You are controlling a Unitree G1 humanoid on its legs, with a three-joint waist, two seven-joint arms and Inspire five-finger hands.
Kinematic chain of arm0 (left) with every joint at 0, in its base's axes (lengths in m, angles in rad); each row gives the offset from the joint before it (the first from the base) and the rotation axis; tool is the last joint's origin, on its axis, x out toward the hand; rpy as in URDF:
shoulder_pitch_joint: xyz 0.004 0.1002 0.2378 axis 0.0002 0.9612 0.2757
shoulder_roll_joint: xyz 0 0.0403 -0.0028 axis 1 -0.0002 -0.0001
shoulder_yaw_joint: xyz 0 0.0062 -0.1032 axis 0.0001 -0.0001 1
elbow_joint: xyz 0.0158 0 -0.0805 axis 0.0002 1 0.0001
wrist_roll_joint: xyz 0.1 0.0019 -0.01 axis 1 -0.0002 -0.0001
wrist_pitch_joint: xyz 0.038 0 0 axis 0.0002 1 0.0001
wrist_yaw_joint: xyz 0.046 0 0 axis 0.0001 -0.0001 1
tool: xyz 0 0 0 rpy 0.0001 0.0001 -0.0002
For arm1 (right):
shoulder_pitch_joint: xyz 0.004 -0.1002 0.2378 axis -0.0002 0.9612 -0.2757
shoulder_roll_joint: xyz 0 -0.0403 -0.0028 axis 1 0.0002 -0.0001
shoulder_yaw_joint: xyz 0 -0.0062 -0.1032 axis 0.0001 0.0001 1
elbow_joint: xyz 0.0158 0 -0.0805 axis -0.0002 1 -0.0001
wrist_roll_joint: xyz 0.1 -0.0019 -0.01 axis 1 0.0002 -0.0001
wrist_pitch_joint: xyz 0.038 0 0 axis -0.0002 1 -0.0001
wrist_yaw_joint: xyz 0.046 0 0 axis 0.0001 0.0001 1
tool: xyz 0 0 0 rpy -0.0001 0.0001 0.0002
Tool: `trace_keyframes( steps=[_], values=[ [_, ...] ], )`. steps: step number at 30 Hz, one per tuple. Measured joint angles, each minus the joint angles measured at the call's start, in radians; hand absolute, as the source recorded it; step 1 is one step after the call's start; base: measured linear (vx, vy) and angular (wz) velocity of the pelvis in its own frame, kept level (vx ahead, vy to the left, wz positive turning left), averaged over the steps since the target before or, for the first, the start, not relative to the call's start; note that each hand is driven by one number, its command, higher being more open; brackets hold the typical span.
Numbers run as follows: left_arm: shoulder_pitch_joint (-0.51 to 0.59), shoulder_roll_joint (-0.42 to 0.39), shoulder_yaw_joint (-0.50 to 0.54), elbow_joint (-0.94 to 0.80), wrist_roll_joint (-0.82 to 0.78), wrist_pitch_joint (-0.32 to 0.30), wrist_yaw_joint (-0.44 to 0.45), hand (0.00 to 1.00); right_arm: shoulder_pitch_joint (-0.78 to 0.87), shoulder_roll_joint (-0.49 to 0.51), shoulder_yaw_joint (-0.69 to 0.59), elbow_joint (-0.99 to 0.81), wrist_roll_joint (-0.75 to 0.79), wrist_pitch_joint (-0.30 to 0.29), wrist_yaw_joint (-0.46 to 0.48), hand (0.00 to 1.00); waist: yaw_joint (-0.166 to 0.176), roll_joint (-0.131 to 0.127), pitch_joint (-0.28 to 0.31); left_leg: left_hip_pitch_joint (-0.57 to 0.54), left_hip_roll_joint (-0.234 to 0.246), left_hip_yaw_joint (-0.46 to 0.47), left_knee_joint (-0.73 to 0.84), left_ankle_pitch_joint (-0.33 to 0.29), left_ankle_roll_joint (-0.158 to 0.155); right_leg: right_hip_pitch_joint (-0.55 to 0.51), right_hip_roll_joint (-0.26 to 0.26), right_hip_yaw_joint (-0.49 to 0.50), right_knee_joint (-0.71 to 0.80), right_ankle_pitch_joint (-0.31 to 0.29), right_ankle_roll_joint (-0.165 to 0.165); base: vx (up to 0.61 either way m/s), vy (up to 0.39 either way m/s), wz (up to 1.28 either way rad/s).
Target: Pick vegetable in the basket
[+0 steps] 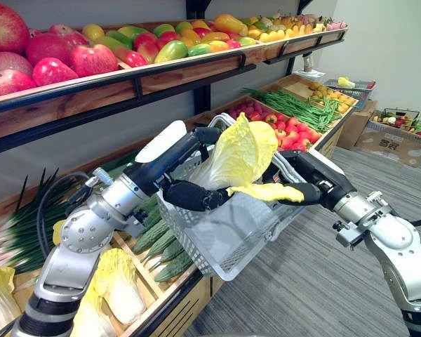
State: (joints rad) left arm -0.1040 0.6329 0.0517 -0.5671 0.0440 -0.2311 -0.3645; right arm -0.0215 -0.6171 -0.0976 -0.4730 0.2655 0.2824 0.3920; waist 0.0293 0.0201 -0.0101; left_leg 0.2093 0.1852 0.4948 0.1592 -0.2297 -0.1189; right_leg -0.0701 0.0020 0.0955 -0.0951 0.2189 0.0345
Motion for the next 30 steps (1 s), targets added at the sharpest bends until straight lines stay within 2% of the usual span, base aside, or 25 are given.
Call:
trace_keyframes(
  steps=[2, 6, 14, 20, 27, 28, 30],
  values=[
    [0.017, -0.01, 0.007, -0.011, 0.02, -0.041, 0.011, 0.0, 0.006, 0.006, -0.003, 0.0, 0.0, 0.0, -0.005, 0.0, 0.002, -0.002, 0.001, -0.001, 0.001, -0.009, -0.001, 0.0, 0.0, 0.003, -0.001, -0.008, 0.0, -0.004, 0.001, -0.01, 0.021, 0.09],
    [0.053, -0.024, 0.012, -0.019, 0.078, -0.052, 0.011, 0.0, 0.007, 0.032, -0.007, 0.001, -0.001, 0.0, -0.005, 0.0, 0.004, -0.007, 0.005, -0.001, 0.001, -0.009, -0.003, 0.0, 0.0, 0.003, -0.001, -0.01, 0.0, -0.006, 0.0, 0.0, 0.006, 0.01],
    [0.092, -0.034, -0.018, 0.052, 0.257, -0.036, 0.009, 0.0, 0.007, 0.026, -0.041, 0.003, 0.003, -0.004, -0.002, 0.0, 0.001, -0.018, 0.011, 0.006, 0.001, -0.006, -0.014, 0.0, 0.0, 0.002, 0.003, -0.01, 0.0, -0.011, -0.001, 0.0, 0.0, 0.0],
    [0.092, -0.033, -0.083, 0.109, 0.283, -0.006, 0.009, 0.0, 0.007, 0.001, -0.028, 0.002, 0.012, -0.006, 0.034, 0.0, -0.001, -0.018, 0.011, 0.018, 0.001, 0.012, -0.02, 0.0, 0.0, 0.003, 0.01, 0.007, 0.0, -0.006, 0.003, 0.0, 0.016, -0.1],
    [0.086, -0.033, -0.131, 0.243, 0.293, 0.024, 0.014, 0.0, 0.006, -0.032, 0.003, -0.002, 0.016, -0.013, 0.079, 0.0, -0.019, -0.016, 0.01, 0.028, 0.002, 0.022, -0.022, 0.0, 0.0, -0.001, 0.021, 0.033, 0.003, 0.001, 0.005, -0.01, 0.013, -0.11],
    [0.086, -0.033, -0.139, 0.275, 0.306, 0.034, 0.016, 1.0, 0.006, -0.039, 0.003, -0.005, 0.033, -0.013, 0.083, 0.0, -0.021, -0.016, 0.01, 0.029, 0.002, 0.028, -0.023, 0.0, 0.0, -0.003, 0.023, 0.041, 0.003, 0.004, 0.004, -0.03, 0.016, -0.18],
    [0.086, -0.033, -0.15, 0.306, 0.316, 0.056, 0.018, 1.0, 0.006, -0.054, 0.011, -0.014, 0.05, -0.013, 0.093, 0.0, -0.022, -0.016, 0.01, 0.031, 0.002, 0.04, -0.023, 0.0, 0.0, -0.008, 0.027, 0.052, 0.003, 0.009, 0.004, -0.03, 0.011, -0.18]
  ],
)
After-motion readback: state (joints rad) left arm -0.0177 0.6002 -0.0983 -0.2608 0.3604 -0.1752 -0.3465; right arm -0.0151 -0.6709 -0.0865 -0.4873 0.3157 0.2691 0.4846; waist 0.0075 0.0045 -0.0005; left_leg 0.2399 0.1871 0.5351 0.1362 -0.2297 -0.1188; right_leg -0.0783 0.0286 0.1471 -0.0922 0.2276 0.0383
